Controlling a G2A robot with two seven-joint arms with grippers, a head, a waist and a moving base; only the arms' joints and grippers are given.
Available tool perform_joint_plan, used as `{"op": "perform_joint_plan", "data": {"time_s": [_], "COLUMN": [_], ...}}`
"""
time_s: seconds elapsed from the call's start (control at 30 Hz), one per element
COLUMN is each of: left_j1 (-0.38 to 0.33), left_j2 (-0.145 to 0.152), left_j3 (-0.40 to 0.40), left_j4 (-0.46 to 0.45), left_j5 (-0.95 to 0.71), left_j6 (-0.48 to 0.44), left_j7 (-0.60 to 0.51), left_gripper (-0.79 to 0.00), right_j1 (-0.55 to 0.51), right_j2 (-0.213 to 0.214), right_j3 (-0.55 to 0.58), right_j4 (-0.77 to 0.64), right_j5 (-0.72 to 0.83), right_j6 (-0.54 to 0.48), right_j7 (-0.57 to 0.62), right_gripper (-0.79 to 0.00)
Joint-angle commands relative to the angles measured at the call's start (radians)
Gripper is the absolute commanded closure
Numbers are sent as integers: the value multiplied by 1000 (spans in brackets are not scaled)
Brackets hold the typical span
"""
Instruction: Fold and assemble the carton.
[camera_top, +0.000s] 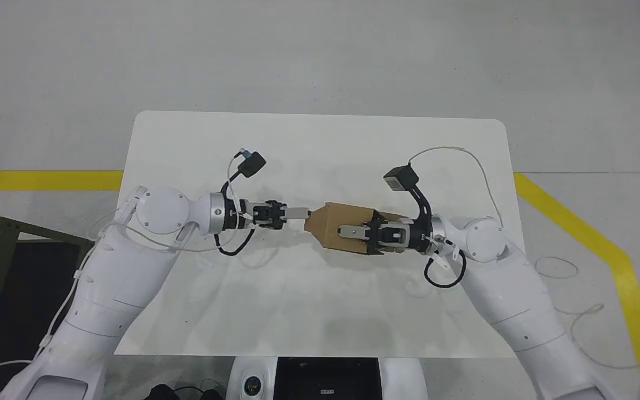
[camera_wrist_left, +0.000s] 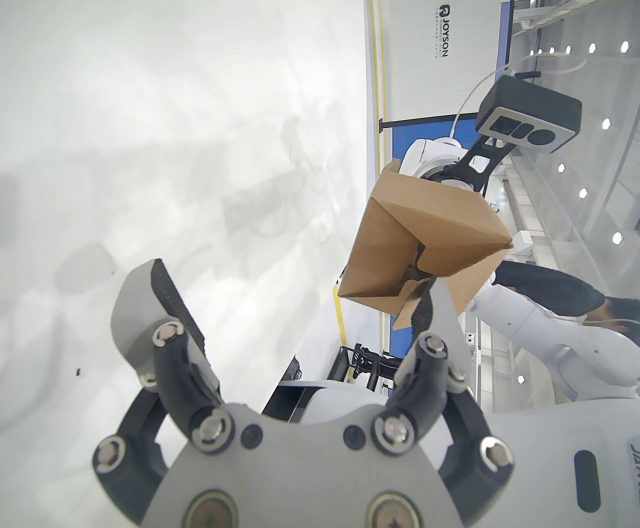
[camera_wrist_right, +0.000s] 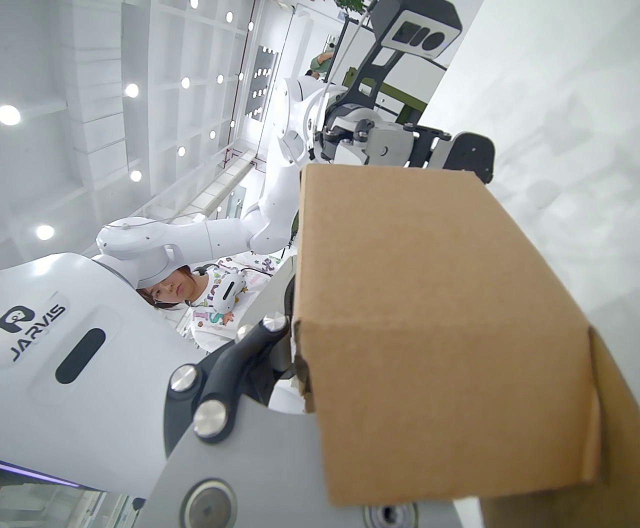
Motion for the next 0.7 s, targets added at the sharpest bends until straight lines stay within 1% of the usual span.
{"op": "perform_joint_plan", "data": {"time_s": [0.0, 0.67], "left_j1": [1, 16], "left_j2": [0, -4], "left_j3": [2, 23], "left_j4": [-2, -27], "left_j5": [-3, -53], "left_j6": [2, 9], "left_j7": [0, 7], "left_gripper": [-785, -785], "right_j1": [2, 12], "right_j2": [-2, -17], "right_j3": [-5, -39], "right_j4": [3, 5], "right_j5": [4, 48], "right_j6": [-3, -22], "right_j7": [-3, -19], "right_gripper": [0, 0]}}
